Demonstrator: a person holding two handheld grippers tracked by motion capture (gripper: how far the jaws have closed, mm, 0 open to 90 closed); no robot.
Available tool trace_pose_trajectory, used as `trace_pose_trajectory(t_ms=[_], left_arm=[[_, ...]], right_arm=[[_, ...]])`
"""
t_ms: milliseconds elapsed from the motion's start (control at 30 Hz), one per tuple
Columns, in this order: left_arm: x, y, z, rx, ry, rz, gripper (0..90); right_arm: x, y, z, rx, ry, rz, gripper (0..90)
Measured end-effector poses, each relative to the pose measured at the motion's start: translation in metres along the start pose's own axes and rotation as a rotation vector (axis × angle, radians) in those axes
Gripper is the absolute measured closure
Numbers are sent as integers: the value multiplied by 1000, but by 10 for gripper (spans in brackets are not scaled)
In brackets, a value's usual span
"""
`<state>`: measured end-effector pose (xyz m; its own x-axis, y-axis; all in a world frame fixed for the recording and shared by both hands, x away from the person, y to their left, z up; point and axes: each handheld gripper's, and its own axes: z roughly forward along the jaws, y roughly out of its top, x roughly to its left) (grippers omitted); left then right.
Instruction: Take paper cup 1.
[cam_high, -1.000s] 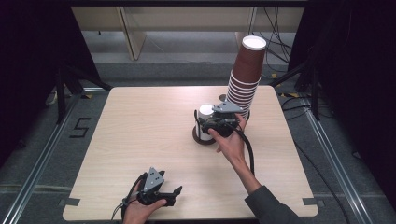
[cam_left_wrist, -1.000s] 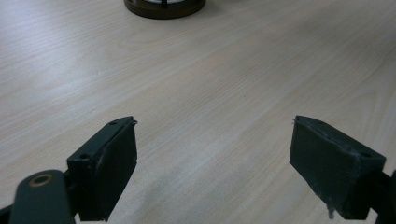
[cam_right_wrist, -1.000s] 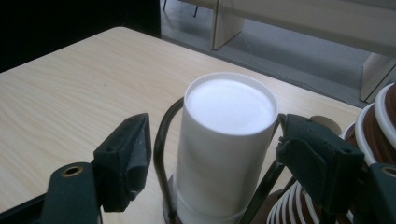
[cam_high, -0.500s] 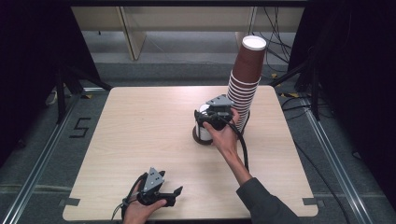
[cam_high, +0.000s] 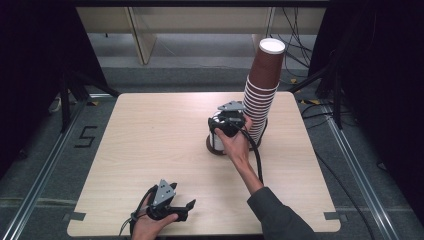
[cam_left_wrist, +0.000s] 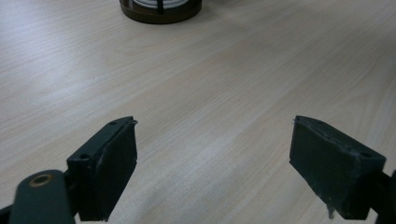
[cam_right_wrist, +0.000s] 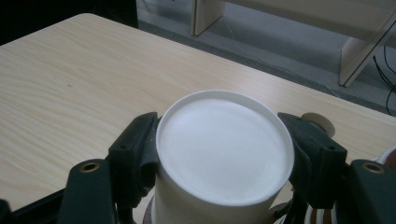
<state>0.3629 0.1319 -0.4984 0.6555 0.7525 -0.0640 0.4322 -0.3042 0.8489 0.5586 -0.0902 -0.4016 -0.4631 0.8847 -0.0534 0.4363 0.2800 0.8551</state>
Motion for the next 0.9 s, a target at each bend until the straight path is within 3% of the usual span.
trace_pose_trajectory(t_ms=[100,233,367,567,600,833,900], left_arm=[[0,0,-1,1,3,2,148],[-1,0,0,-5,-2,-3,148],[0,0,0,0,-2,0,148],[0,0,0,2,-1,0,148],[0,0,0,2,-1,-1,148],[-1,0,0,4,-1,-4,148],[-1,0,0,3,-1,-4,148]], right_arm=[[1,2,-1,10,-14,-17,339],[2,6,-6,-17,-21,-4,342],[1,11,-10,-44,-27,-25,343],[2,29,-27,-88,-49,-47,344],[3,31,-29,-94,-42,-26,344],[4,48,-46,-136,-42,-74,346],[4,53,-50,-134,-37,-60,347]])
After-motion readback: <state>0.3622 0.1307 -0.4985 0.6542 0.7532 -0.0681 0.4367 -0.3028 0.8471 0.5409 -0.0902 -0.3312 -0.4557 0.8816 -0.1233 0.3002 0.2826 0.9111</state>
